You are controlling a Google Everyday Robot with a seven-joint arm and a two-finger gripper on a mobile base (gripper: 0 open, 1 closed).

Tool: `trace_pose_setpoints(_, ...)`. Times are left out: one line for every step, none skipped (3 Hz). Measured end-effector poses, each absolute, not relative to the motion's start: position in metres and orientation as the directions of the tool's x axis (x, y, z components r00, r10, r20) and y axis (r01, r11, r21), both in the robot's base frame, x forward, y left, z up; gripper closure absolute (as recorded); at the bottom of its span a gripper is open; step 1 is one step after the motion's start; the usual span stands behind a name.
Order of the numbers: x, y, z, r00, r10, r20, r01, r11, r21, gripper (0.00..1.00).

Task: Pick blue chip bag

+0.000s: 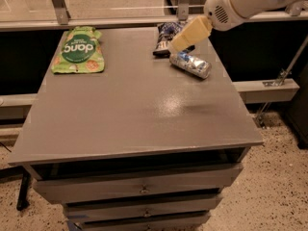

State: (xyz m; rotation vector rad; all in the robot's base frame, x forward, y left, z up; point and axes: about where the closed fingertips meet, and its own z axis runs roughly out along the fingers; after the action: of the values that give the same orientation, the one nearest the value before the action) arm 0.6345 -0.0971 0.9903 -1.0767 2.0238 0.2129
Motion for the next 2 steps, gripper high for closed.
trace_pose_setpoints(0.662, -0.082, 0.958, -0.285, -0.546, -0.788, -0.737, 0.651, -0.185, 0.0)
trace_pose_setpoints(0.697, -0.073, 0.932, -0.273, -0.487, -0.83, -0.711, 0.683, -0.166, 0.0)
